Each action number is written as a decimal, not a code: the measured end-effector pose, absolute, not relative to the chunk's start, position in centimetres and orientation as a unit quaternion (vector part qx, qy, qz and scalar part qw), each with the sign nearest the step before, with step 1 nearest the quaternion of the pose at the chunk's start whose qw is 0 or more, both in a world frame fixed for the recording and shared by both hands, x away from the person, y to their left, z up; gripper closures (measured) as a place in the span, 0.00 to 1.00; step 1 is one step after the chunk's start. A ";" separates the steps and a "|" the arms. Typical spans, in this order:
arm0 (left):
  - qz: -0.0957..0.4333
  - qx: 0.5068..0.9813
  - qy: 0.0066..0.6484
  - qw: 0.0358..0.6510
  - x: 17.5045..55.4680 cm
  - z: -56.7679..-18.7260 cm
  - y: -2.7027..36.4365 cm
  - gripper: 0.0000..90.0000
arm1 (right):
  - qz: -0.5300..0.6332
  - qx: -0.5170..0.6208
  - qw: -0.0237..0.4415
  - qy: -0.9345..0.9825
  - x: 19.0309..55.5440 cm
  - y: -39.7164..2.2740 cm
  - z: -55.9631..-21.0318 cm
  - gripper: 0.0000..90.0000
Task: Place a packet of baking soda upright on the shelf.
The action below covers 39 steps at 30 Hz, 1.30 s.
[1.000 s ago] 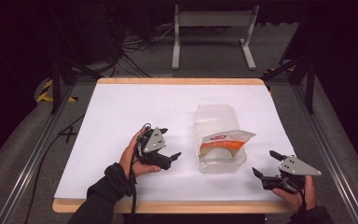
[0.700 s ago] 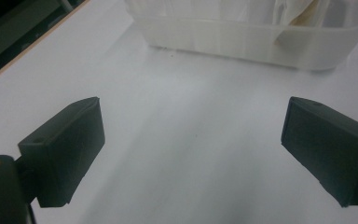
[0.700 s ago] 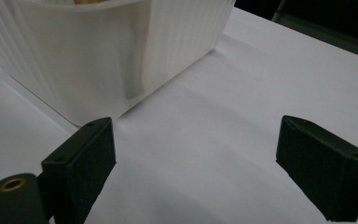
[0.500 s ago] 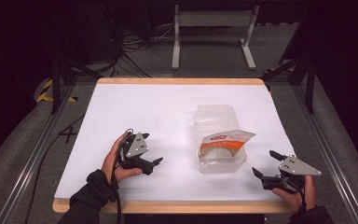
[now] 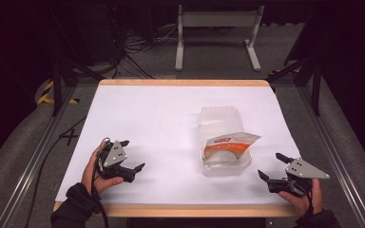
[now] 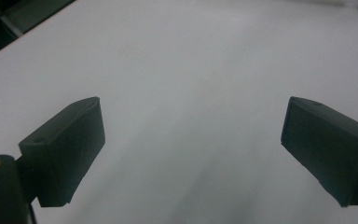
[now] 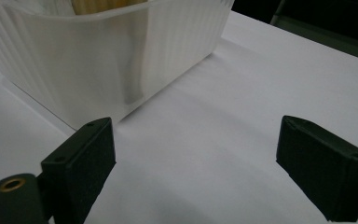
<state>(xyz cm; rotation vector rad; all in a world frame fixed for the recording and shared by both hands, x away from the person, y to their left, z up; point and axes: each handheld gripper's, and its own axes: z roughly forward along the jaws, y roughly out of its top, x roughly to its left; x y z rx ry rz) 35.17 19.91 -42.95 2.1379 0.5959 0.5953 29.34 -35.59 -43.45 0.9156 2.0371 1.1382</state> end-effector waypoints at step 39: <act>0.210 0.770 0.333 0.502 31.6 -44.9 27.8 0.07 | 0.436 0.350 0.329 0.761 29.6 -35.8 -43.0 0.13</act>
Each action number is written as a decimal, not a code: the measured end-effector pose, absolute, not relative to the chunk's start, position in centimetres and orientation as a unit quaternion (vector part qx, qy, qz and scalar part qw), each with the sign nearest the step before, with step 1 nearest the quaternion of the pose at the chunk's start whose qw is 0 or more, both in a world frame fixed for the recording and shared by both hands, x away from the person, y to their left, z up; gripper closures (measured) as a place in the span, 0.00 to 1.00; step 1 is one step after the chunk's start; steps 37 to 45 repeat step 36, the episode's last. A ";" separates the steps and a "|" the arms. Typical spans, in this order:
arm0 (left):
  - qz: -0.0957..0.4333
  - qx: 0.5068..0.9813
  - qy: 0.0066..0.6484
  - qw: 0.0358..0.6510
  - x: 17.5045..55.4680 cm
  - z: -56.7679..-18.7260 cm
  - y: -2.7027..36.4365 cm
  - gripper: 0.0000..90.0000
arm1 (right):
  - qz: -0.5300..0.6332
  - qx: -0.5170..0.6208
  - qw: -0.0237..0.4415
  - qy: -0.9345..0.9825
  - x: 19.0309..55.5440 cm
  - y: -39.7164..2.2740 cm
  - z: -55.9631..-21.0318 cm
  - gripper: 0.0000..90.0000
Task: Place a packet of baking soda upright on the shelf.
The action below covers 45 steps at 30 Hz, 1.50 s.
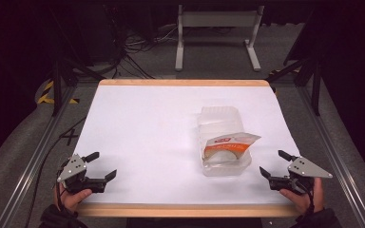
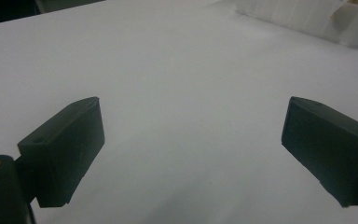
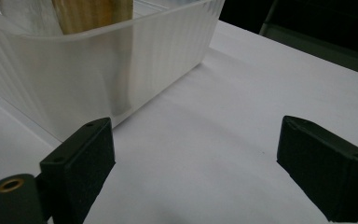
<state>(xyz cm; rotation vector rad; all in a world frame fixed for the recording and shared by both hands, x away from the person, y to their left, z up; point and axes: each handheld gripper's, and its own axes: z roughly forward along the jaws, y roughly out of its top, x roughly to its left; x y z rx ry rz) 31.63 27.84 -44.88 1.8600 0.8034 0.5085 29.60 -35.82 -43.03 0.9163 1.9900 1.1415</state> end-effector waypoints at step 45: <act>0.208 0.781 0.326 0.490 32.0 -44.9 27.0 0.08 | 0.433 0.358 0.328 0.759 30.0 -36.1 -43.4 0.14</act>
